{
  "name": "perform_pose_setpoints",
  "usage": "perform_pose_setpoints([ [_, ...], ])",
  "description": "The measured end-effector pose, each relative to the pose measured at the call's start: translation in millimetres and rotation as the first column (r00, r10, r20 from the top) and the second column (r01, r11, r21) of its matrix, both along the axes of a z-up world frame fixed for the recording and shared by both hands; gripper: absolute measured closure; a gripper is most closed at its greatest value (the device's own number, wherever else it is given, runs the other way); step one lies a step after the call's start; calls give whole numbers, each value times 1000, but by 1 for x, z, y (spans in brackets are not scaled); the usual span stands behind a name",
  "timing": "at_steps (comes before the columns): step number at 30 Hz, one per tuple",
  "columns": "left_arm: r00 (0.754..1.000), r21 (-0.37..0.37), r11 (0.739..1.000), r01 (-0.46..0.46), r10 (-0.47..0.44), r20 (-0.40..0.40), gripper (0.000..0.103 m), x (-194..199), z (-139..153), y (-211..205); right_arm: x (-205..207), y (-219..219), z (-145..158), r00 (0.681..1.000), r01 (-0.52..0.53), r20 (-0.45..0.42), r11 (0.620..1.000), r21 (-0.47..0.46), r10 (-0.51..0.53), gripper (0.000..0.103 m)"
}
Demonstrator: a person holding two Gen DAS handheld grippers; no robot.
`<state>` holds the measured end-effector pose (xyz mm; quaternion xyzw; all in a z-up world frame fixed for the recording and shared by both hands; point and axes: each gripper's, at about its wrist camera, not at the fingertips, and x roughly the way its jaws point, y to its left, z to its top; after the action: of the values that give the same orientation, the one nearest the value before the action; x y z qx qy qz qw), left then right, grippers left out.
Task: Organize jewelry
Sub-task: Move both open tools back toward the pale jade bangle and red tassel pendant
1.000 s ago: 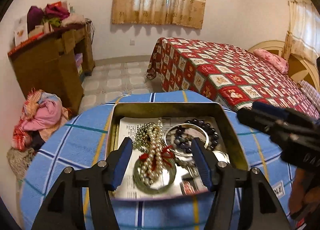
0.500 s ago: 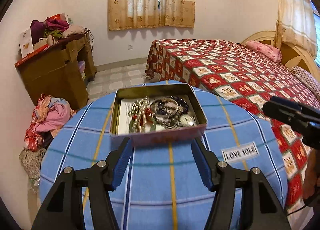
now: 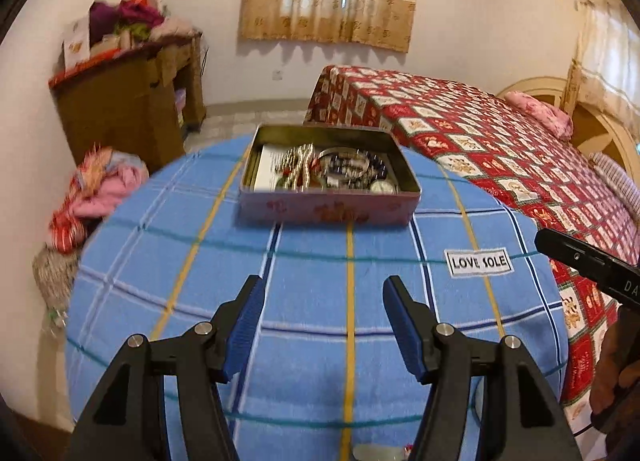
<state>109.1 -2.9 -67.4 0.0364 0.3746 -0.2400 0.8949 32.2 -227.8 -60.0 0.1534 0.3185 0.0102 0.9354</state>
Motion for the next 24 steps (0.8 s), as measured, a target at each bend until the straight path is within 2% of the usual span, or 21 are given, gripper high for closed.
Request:
perform_pose_setpoints([
  [5, 999, -8, 1000, -26, 26, -31, 41, -11, -13, 9, -8, 1, -6, 1000, 3, -12, 1000, 18, -3, 41],
  [16, 997, -17, 997, -72, 71, -38, 41, -42, -25, 35, -34, 3, -10, 1000, 9, -17, 1000, 8, -9, 41],
  [24, 994, 32, 995, -94, 95, -45, 41, -53, -34, 38, -47, 10, -15, 999, -14, -32, 1000, -16, 13, 41],
])
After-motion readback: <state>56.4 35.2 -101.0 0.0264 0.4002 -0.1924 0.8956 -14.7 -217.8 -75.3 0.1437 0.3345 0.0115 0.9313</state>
